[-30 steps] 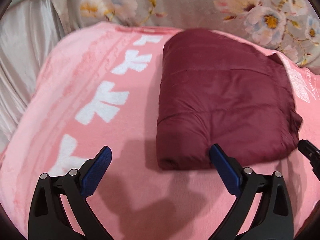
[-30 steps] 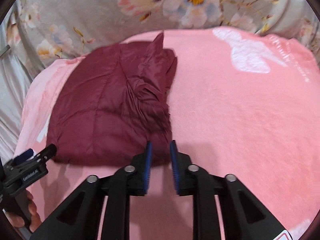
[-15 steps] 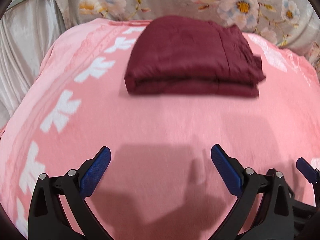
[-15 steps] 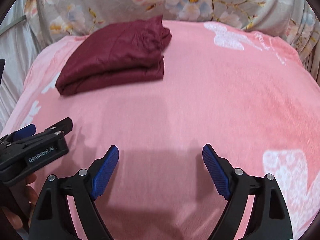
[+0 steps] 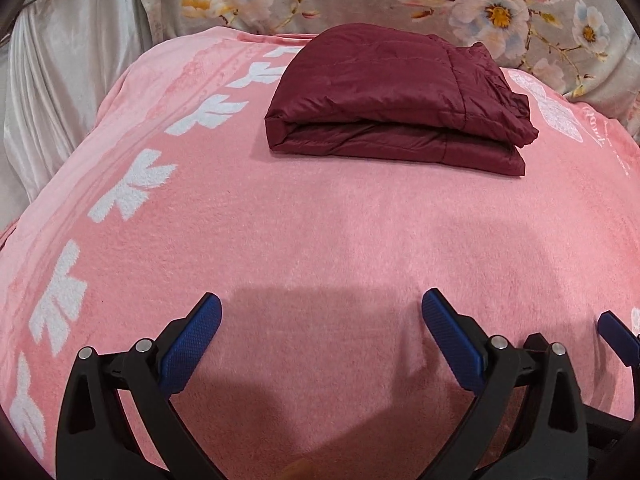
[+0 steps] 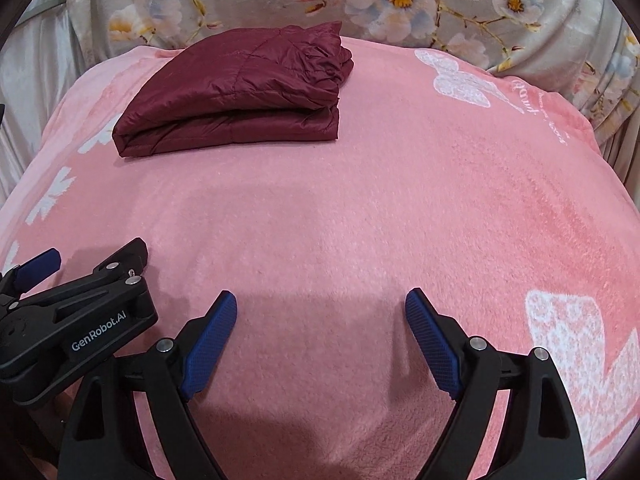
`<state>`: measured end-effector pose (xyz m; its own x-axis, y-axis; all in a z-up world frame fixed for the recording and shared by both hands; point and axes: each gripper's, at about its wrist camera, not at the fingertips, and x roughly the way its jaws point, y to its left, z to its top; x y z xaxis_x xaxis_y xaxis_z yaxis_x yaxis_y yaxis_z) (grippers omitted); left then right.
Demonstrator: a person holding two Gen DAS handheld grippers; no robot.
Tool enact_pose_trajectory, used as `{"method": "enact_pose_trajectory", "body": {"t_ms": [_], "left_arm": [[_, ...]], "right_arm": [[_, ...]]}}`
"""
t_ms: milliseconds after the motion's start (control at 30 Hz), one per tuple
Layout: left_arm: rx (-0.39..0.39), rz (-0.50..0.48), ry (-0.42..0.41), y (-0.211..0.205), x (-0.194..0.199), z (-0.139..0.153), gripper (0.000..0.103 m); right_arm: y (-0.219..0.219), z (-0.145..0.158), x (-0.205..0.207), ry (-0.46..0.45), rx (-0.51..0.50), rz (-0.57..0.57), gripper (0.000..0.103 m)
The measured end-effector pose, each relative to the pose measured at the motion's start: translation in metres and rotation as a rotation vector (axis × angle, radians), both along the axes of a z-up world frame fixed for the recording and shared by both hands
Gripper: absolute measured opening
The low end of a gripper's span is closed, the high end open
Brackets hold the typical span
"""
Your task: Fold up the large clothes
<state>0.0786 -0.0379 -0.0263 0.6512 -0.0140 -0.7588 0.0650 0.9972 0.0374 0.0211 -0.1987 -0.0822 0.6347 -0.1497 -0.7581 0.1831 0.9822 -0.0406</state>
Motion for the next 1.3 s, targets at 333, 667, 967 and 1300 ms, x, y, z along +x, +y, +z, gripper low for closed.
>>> {"method": "enact_pose_trajectory", "body": {"t_ms": [333, 667, 967, 1300], "left_arm": [[-0.011, 0.018, -0.002, 0.003, -0.001, 0.001, 0.098], [-0.007, 0.031, -0.012, 0.004, -0.003, 0.001, 0.098], [0.055, 0.02, -0.027, -0.004, -0.006, 0.002, 0.098], [0.055, 0.023, -0.026, -0.002, -0.005, 0.002, 0.098]], "right_arm": [[-0.001, 0.0, -0.003, -0.011, 0.008, -0.014, 0.085], [-0.003, 0.001, -0.006, -0.019, 0.013, -0.022, 0.085], [-0.014, 0.003, -0.008, -0.037, 0.052, -0.044, 0.086], [-0.01, 0.003, -0.008, -0.031, 0.03, -0.049, 0.086]]}}
